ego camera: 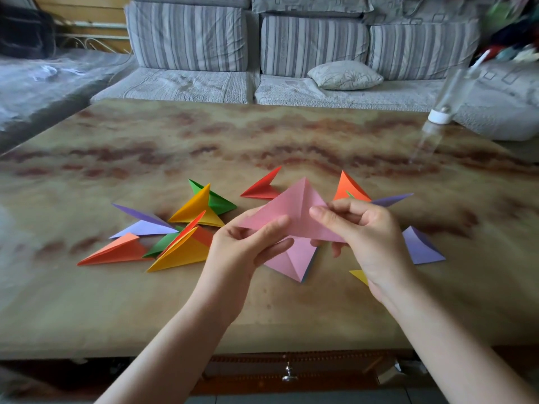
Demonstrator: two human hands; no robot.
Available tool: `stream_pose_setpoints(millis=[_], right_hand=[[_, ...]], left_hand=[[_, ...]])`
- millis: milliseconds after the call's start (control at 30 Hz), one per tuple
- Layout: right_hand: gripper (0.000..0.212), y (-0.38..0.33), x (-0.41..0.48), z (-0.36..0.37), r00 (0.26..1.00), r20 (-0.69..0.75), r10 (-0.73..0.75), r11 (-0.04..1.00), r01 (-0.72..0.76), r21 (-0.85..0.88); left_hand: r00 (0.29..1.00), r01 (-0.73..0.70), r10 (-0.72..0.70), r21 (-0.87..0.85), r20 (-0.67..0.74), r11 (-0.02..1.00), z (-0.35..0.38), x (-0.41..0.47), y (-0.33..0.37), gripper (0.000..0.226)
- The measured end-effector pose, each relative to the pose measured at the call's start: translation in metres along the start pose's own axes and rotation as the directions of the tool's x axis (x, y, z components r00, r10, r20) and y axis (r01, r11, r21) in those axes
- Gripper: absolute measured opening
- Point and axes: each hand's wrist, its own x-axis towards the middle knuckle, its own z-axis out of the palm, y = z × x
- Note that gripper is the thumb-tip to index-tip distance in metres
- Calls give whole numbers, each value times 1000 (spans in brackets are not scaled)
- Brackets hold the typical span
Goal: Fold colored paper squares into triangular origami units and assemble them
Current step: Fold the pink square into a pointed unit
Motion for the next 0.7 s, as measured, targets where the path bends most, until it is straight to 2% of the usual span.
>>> stream_pose_setpoints(millis=[133,333,433,500,567,700], right_hand=[[12,1,-1,2,1000,-25,-19,1000,19,-11],[12,4,-3,6,999,9,-49,998,50,-41],[11,1,-2,4,995,99,2,997,6,-72],[13,1,-3,3,985,166,36,995,-20,-94],[12,2,-3,2,981,190,41,993,-19,-118],[15,1,-3,1,973,226,46,993,-20,-115]], left_hand=[[997,35,-33,23,-64,999,7,-4,-10,36],[987,-26,32,41,-158,999,8,-7,-12,33],[980,-56,79,127,-184,990,7,-6,-10,31],[973,-77,114,184,-200,980,5,-5,-10,22],[971,-87,131,216,-199,973,5,-5,-11,16],[971,-79,127,229,-204,970,4,-5,-8,20]])
